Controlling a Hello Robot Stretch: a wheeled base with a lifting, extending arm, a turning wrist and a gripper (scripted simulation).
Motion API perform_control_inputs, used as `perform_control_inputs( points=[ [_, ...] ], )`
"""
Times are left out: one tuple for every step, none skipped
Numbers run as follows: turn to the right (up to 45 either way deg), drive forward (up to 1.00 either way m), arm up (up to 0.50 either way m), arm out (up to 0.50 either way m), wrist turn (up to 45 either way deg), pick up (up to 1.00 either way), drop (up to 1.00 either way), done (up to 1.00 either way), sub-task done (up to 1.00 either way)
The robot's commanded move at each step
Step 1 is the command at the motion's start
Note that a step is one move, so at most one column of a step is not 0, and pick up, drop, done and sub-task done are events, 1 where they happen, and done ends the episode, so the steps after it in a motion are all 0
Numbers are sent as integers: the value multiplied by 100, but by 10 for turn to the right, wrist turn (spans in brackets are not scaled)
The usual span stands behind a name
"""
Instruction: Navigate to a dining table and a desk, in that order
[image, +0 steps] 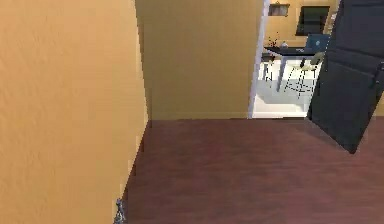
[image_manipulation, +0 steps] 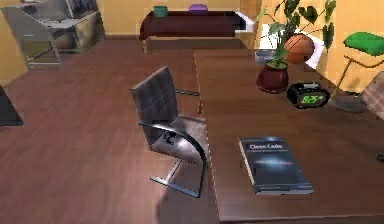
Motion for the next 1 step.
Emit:
perform_control_inputs(
  points=[
    [420,0,0,0,0,0,0,0,0]
  ],
)
